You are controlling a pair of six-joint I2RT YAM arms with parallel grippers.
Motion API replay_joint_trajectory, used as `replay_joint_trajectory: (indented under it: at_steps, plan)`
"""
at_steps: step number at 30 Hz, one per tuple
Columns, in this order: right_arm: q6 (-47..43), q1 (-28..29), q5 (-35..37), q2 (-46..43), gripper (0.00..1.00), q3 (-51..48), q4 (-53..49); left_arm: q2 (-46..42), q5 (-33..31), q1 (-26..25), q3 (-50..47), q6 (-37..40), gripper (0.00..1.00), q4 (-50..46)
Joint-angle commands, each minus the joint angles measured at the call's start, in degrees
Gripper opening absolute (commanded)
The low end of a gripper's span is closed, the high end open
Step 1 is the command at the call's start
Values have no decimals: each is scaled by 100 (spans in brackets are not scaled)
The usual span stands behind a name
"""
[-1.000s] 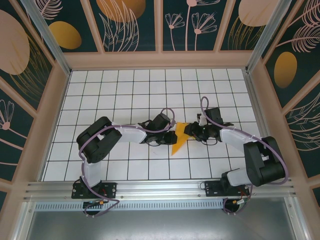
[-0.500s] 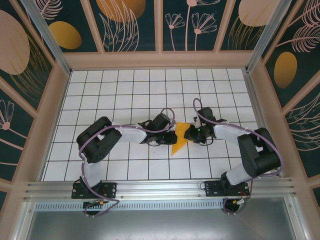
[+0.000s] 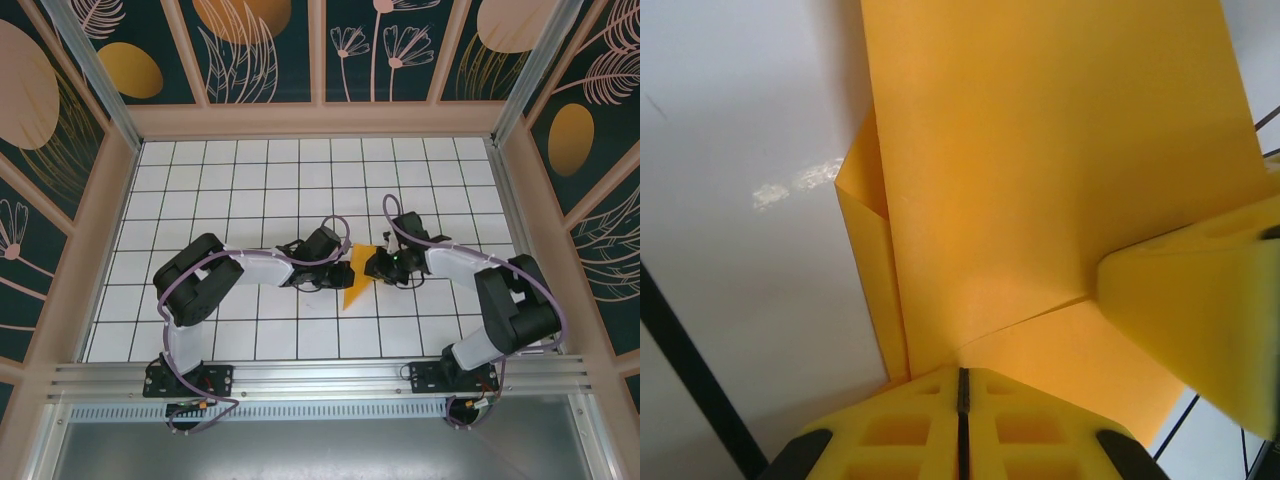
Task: Fold a paper plane with a square sheet of paper (fold left side to right side)
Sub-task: Fold the wing for the fifth time at the center of the table.
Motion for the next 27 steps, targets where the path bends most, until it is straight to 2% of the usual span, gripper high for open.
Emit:
replay_joint_trajectory:
  at_steps: [1, 6, 9, 14, 27]
  plan:
    - [-177, 99, 436, 142, 24, 265, -531, 210, -318, -1, 59, 142, 11, -375]
    - [-208, 85, 376, -54, 24, 364, -533, 213, -344, 3, 82, 156, 11, -427]
    - [-169, -3, -31, -245, 26, 284, -260, 214, -344, -6, 83, 153, 11, -437]
    - [73, -150, -660, -611, 34, 99, 235, 214, -339, 1, 108, 177, 11, -461]
    - [152, -162, -922, -279, 34, 181, 517, 131, -371, 5, 102, 204, 12, -472]
